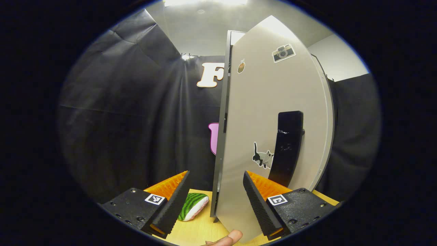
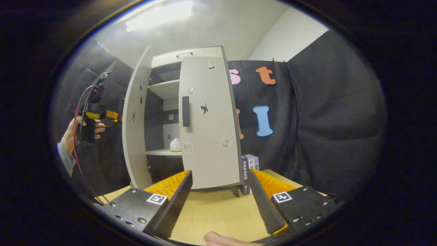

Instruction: Grab one shoe with the right hand and put it into the shoe cabinet, grab the other shoe with the left hand and put it into the shoe cabinet; then close the right door with the right hand and the left door with the left hand.

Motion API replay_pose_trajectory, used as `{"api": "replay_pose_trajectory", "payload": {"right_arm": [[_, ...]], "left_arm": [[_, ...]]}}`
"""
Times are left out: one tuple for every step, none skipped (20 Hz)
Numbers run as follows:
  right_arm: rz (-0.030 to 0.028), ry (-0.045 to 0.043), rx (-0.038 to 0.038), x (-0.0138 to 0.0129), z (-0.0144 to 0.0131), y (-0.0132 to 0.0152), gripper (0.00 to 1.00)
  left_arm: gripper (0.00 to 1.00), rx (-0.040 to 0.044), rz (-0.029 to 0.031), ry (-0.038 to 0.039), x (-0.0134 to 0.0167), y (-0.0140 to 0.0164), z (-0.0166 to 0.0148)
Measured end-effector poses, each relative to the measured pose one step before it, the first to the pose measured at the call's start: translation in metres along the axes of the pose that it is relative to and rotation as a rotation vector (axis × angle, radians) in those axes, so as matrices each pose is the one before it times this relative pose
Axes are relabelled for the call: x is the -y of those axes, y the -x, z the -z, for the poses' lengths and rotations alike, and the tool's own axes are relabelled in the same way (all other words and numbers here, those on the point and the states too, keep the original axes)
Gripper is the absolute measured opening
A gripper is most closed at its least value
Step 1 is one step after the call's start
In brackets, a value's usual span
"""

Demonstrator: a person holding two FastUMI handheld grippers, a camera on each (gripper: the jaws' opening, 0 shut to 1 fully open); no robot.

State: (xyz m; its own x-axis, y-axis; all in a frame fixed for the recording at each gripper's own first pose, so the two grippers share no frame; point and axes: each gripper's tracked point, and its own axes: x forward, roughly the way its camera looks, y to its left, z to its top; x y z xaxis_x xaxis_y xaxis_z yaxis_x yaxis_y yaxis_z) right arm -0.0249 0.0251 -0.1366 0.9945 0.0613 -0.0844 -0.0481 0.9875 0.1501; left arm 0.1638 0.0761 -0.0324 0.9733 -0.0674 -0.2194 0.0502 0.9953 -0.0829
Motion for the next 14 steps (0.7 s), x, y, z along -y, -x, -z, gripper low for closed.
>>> {"api": "replay_pose_trajectory", "payload": {"right_arm": [[-0.00455, -0.0028, -0.00143, -0.00076, 0.00003, -0.00075, 0.97], [0.00034, -0.00038, -0.00129, -0.00009, 0.00008, -0.00052, 0.97], [0.00577, 0.00329, -0.00144, 0.00011, 0.00072, -0.0013, 0.96], [0.00519, 0.00449, -0.00084, 0.00041, 0.00051, -0.00088, 0.94], [0.00313, 0.00443, -0.00334, -0.00055, 0.00125, -0.00051, 0.96], [0.00171, 0.00702, -0.00362, -0.00045, 0.00102, -0.00082, 0.94], [0.00587, 0.00853, -0.00072, 0.00079, 0.00022, -0.00085, 0.94], [0.01022, 0.01022, 0.00171, 0.00226, -0.0005, -0.00052, 0.96], [0.00627, 0.00584, 0.00036, 0.00193, -0.00026, -0.00058, 0.96], [-0.00956, -0.00622, -0.00406, -0.00161, 0.00057, -0.00007, 0.97], [-0.0225, -0.01194, -0.00573, -0.00512, 0.00078, 0.00028, 0.96], [-0.02192, -0.01458, -0.00474, -0.00356, -0.00046, 0.00006, 0.96], [-0.01146, -0.01223, -0.00321, 0.00005, -0.00091, 0.00043, 0.96], [0.00113, -0.0062, -0.00094, 0.00154, -0.001, 0.00082, 0.96]], "left_arm": [[0.94, -0.00521, 0.00495, 0.00334, 0.00537, -0.0022, 0.00146], [0.94, -0.00511, 0.01104, 0.00854, 0.00736, -0.00451, 0.00147], [0.94, -0.01247, 0.02017, 0.01097, 0.00889, -0.00747, 0.00197], [0.94, -0.01516, 0.02648, 0.01925, 0.01224, -0.00804, 0.00426], [0.89, -0.02469, 0.02771, 0.01878, 0.01277, -0.00867, 0.01012], [0.94, -0.02945, 0.02225, 0.01714, 0.01082, -0.00396, 0.00986], [0.89, -0.01392, 0.00977, 0.01803, 0.00997, -0.00724, 0.00819], [0.94, 0.01012, 0.01147, -0.00216, 0.00713, -0.00226, 0.00072], [0.89, 0.0129, 0.00527, -0.01496, 0.00653, -0.00249, -0.00245], [0.94, 0.01406, 0.00067, -0.02715, 0.00399, 0.0013, -0.00076], [0.94, 0.01239, -0.00538, -0.02861, 0.00205, 0.00411, 0.0], [1.0, 0.00975, -0.01358, -0.0234, -0.00044, 0.00667, 0.00078], [0.94, 0.00241, -0.00511, -0.00917, 0.0053, -0.00032, 0.00376], [0.94, 0.00987, 0.01455, -0.00427, 0.00652, 0.00422, 0.00132]]}}
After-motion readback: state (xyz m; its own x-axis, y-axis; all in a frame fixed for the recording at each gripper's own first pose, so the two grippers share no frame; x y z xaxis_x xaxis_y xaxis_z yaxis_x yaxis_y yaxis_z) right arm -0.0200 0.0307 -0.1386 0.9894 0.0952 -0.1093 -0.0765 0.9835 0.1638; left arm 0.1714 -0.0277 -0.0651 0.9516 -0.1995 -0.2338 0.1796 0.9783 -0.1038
